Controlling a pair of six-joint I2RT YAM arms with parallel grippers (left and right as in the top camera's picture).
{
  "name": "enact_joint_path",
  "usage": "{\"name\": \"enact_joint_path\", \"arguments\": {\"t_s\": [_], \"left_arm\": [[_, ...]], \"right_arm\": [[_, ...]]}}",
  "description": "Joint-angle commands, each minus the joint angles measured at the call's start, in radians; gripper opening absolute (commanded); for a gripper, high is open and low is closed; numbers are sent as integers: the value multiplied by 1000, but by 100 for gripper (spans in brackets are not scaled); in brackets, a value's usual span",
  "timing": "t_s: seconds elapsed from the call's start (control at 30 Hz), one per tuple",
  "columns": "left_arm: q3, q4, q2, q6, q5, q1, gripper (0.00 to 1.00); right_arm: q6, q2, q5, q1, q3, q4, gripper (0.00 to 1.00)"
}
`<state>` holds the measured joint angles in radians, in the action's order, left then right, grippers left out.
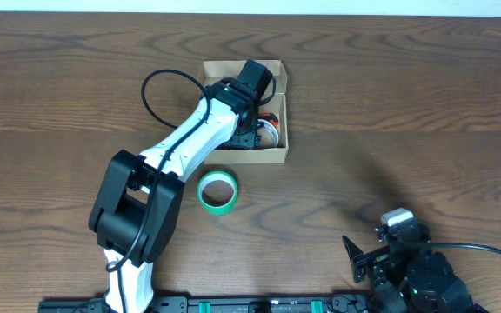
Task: Pack container
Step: 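Carry the correction tape dispenser into the box and lower it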
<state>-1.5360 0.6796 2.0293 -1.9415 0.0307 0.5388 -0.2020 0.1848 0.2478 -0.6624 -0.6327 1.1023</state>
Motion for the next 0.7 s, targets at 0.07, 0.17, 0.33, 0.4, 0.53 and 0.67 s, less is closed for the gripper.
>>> {"name": "enact_joint_path", "arguments": {"t_s": [0.07, 0.17, 0.33, 0.4, 0.53, 0.67], "left_arm": [[-19, 8, 25, -34, 4, -2, 44], [-19, 8, 25, -34, 4, -2, 47], [-19, 8, 25, -34, 4, -2, 54], [-19, 8, 25, -34, 4, -2, 55], [-19, 7, 25, -29, 3, -2, 56], [-19, 3, 19, -21, 3, -2, 56]], "right_arm": [[-11, -8, 10, -6, 1, -1, 99], [-11, -8, 10, -6, 1, -1, 99], [-11, -8, 10, -6, 1, -1, 99], [-11, -8, 10, -6, 1, -1, 99], [-11, -8, 10, -6, 1, -1, 99], [-11, -8, 10, -6, 1, -1, 99]]}}
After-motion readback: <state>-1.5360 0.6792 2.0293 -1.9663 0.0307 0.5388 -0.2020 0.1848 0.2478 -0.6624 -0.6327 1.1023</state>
